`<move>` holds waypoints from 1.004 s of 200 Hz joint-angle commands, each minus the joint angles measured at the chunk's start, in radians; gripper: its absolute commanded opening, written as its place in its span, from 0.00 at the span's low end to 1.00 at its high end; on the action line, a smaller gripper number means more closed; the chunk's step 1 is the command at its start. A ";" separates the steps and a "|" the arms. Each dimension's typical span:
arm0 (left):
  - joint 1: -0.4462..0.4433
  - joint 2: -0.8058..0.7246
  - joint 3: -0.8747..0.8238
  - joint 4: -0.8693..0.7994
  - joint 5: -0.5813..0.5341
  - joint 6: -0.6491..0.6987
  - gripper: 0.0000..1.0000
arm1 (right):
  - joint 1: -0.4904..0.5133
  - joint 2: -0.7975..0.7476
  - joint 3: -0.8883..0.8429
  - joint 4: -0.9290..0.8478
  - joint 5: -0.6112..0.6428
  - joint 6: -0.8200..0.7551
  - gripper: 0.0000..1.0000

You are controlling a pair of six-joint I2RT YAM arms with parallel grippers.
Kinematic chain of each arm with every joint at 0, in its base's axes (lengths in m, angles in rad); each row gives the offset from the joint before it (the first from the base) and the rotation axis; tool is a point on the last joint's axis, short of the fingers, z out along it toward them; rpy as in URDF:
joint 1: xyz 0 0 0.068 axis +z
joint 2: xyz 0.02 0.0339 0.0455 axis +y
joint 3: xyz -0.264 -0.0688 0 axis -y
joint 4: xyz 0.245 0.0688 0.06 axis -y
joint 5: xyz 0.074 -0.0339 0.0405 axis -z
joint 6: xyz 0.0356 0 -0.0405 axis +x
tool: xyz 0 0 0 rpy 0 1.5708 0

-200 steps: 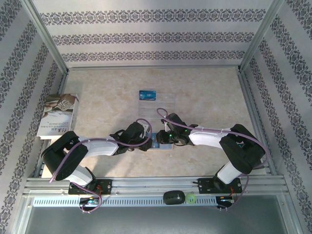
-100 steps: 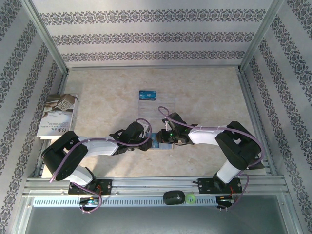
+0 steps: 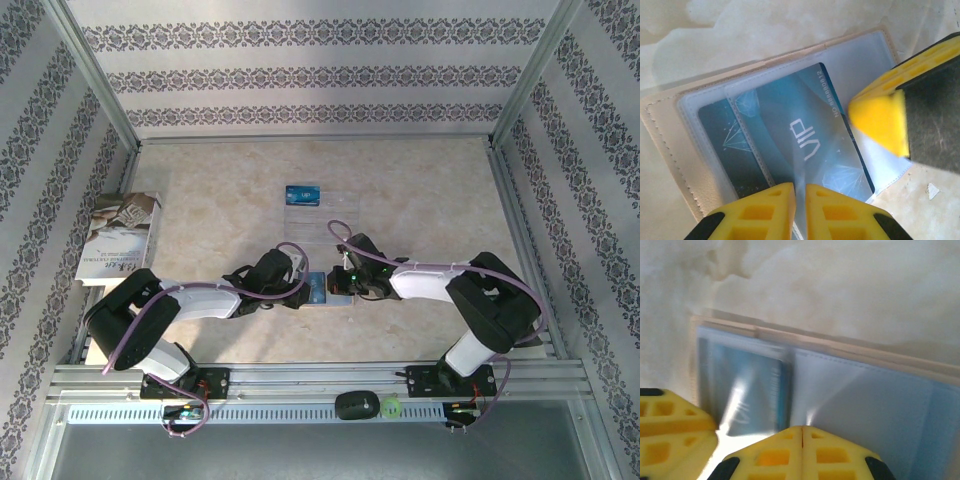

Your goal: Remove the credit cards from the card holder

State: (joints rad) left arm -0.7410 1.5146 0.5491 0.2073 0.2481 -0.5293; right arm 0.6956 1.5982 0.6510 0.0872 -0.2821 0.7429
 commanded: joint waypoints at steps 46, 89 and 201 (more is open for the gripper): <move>0.029 -0.033 -0.040 -0.091 -0.030 -0.002 0.19 | -0.005 -0.093 -0.018 -0.064 0.053 -0.054 0.11; 0.027 -0.140 -0.016 -0.105 -0.036 0.018 0.23 | 0.012 -0.096 0.018 -0.024 -0.030 -0.074 0.24; 0.032 0.028 0.003 -0.039 -0.042 0.026 0.12 | 0.007 0.027 0.036 0.075 -0.136 -0.005 0.23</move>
State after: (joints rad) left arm -0.7242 1.5143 0.5636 0.1806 0.2237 -0.5087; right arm 0.7029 1.6028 0.6724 0.1234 -0.3817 0.7136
